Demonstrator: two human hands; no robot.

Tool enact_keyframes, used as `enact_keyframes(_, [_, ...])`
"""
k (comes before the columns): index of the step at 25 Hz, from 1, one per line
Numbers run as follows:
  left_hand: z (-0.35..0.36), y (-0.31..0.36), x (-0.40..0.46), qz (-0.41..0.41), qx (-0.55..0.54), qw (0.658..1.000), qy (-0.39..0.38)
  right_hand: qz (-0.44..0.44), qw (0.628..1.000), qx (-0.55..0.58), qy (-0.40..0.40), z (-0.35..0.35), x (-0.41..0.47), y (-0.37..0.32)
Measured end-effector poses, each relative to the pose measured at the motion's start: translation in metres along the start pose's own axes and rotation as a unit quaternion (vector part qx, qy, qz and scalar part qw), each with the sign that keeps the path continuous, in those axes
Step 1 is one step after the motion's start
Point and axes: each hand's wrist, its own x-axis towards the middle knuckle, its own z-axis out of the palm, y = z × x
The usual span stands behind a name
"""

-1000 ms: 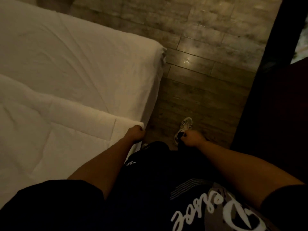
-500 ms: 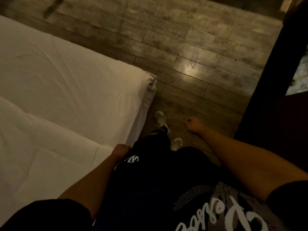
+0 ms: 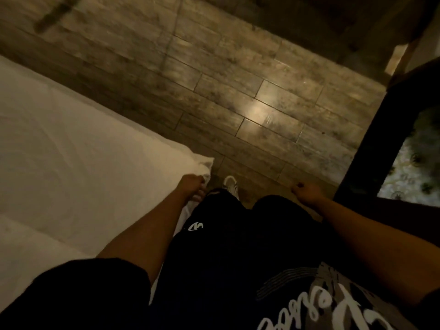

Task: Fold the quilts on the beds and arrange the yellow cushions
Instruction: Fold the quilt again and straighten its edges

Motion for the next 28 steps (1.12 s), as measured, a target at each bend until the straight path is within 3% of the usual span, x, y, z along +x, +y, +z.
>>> enact_keyframes(4, [-0.013, 0.122, 0.007, 0.083, -0.039, 0.996, 0.015, 0.0, 0.998, -0.026, -0.058, -0.088, 0.042, -0.031])
enact_keyframes(6, [-0.01, 0.132, 0.013, 0.101, -0.037, 0.994, 0.01, 0.007, 0.997, -0.032, -0.077, -0.105, 0.06, -0.042])
enact_keyframes(9, [-0.027, 0.169, 0.027, 0.066, -0.064, 0.995, 0.042, -0.01, 0.993, -0.094, -0.071, -0.149, 0.113, -0.116])
enact_keyframes(14, [-0.055, 0.165, 0.035, -0.04, -0.112, 0.983, 0.14, -0.113, 0.966, -0.225, -0.055, -0.204, 0.166, -0.284])
enact_keyframes(16, [-0.055, 0.164, 0.029, -0.035, -0.124, 0.972, 0.198, -0.142, 0.958, -0.242, -0.059, -0.209, 0.173, -0.346])
enact_keyframes(17, [-0.056, 0.165, 0.032, -0.037, -0.201, 0.957, 0.206, -0.162, 0.95, -0.257, -0.067, -0.207, 0.175, -0.381])
enact_keyframes(18, [-0.06, 0.161, 0.045, -0.046, -0.219, 0.963, 0.151, -0.181, 0.943, -0.271, -0.072, -0.203, 0.176, -0.414])
enact_keyframes(19, [-0.06, 0.159, 0.051, -0.01, -0.236, 0.961, 0.144, -0.203, 0.933, -0.287, -0.077, -0.198, 0.176, -0.445])
enact_keyframes(21, [-0.074, 0.162, 0.054, -0.072, -0.301, 0.934, 0.179, -0.233, 0.916, -0.316, -0.087, -0.183, 0.176, -0.5])
enact_keyframes(22, [-0.085, 0.163, 0.058, -0.083, -0.272, 0.936, 0.209, -0.246, 0.908, -0.326, -0.092, -0.177, 0.178, -0.525])
enact_keyframes(24, [-0.112, 0.175, 0.071, -0.111, -0.215, 0.953, 0.182, -0.26, 0.901, -0.337, -0.089, -0.169, 0.183, -0.567])
enact_keyframes(28, [-0.214, 0.22, 0.093, -0.112, -0.279, 0.937, 0.179, -0.24, 0.901, -0.357, -0.048, -0.165, 0.186, -0.653])
